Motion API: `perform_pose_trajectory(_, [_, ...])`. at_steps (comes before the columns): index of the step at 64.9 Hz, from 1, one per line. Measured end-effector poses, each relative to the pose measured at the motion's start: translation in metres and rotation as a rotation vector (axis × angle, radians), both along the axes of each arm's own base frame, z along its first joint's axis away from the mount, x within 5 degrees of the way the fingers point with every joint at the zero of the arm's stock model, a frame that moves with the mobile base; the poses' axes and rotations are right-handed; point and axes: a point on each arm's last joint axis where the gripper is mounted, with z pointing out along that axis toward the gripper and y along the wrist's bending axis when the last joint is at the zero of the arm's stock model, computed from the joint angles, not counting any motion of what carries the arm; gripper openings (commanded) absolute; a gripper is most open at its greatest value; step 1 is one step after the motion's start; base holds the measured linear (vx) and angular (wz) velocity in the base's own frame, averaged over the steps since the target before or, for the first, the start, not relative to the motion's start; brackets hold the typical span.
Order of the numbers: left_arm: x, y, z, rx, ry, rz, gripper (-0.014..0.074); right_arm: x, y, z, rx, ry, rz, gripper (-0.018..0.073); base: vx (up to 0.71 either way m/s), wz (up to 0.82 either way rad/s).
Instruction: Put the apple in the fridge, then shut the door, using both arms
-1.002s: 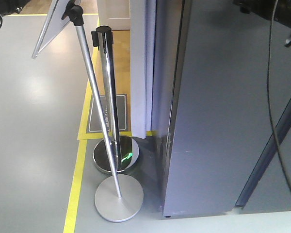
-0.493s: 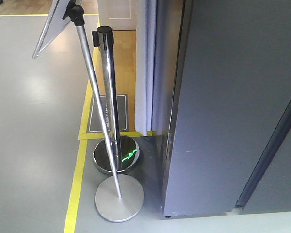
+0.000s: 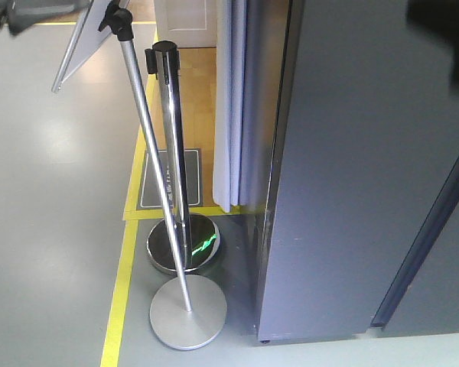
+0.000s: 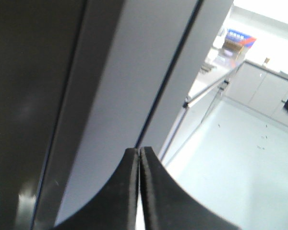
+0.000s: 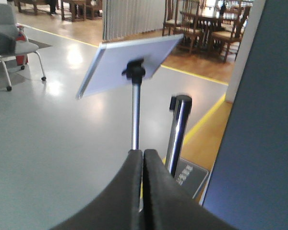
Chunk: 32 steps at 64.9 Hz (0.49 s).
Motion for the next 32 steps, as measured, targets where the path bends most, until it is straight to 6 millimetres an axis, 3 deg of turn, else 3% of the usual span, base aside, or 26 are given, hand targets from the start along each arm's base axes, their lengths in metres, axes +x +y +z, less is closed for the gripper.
perform_pose_trajectory(7, [-0.029,0.0,-0.019,-0.002,0.049,0.029,-0.0007,-0.026,-0.004,-0.045,0.005,0.058,-0.048,-0.0005,0.0,0.0])
perform_pose_trajectory(18, [-0.076,0.003,-0.07,-0.008,0.158,0.147,-0.0007,-0.063,-0.007,-0.1,0.007,0.104,-0.09,-0.0005,0.0,0.0])
perform_pose_trajectory(25, [-0.101,0.005,-0.098,-0.032,0.203,0.219,-0.0007,-0.078,-0.007,-0.124,0.006,0.126,-0.091,-0.0005,0.0,0.0])
perform_pose_trajectory(32, [-0.116,0.005,-0.111,-0.063,0.22,0.251,-0.0007,-0.085,-0.007,-0.143,0.005,0.159,-0.09,-0.0005,0.0,0.0])
